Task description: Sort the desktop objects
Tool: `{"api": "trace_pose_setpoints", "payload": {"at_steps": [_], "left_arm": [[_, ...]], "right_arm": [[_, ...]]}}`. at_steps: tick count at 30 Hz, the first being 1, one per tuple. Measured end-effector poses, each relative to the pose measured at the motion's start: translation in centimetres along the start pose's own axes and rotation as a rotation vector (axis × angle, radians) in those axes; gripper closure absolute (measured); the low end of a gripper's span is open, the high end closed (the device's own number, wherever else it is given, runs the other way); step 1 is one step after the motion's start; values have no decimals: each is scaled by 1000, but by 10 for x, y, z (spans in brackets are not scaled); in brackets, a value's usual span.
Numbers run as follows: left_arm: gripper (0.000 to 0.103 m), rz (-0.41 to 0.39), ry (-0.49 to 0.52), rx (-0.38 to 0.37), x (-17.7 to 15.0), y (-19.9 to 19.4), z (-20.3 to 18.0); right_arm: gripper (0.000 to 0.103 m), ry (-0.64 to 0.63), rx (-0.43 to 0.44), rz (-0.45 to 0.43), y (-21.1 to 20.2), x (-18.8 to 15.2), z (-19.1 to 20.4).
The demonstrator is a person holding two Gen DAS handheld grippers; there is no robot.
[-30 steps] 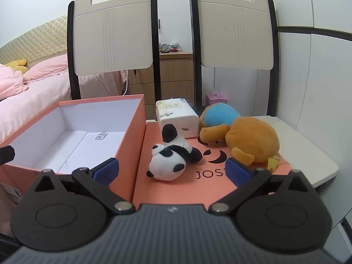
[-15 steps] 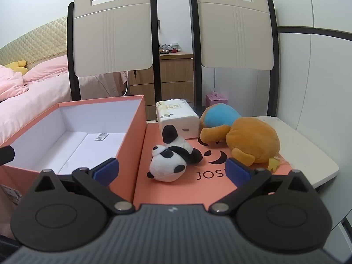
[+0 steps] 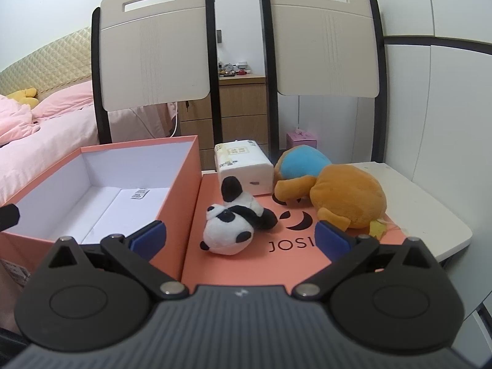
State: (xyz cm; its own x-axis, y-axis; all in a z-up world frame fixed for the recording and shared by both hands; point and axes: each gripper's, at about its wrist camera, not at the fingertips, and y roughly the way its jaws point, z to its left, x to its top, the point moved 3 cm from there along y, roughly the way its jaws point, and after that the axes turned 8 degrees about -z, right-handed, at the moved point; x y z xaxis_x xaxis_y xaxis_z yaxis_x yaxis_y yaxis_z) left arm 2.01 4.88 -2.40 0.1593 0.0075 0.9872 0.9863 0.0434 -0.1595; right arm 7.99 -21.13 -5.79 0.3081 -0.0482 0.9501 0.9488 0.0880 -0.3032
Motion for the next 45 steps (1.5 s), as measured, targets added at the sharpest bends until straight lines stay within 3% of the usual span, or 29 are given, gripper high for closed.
{"api": "trace_pose_setpoints", "payload": {"at_steps": [6, 11, 14, 23, 25, 31, 36, 42, 45], "left_arm": [[0, -56, 38, -47, 9, -1, -4], [0, -35, 55, -186, 29, 9, -25], [0, -17, 125, -280, 44, 25, -52], [6, 193, 402, -485, 42, 102, -144], [13, 240, 465, -535, 36, 113, -160], [22, 395, 622, -691, 16, 133, -199], [26, 487, 713, -695, -6, 153, -229], [26, 573, 813, -604, -31, 170, -239], [40, 571, 825, -562, -32, 175, -238]], "right_arm": [[0, 25, -12, 0, -3, 1, -13], [0, 40, -4, 2, -8, 0, -21], [0, 43, 2, 4, -10, -1, -25], [0, 82, 21, -9, -23, 0, -56], [0, 94, 22, -10, -26, -1, -66], [0, 126, 35, -5, -36, -4, -90], [0, 125, 36, -11, -42, -7, -99], [0, 139, 29, -2, -43, -9, -108], [0, 150, 22, 1, -43, -9, -111]]}}
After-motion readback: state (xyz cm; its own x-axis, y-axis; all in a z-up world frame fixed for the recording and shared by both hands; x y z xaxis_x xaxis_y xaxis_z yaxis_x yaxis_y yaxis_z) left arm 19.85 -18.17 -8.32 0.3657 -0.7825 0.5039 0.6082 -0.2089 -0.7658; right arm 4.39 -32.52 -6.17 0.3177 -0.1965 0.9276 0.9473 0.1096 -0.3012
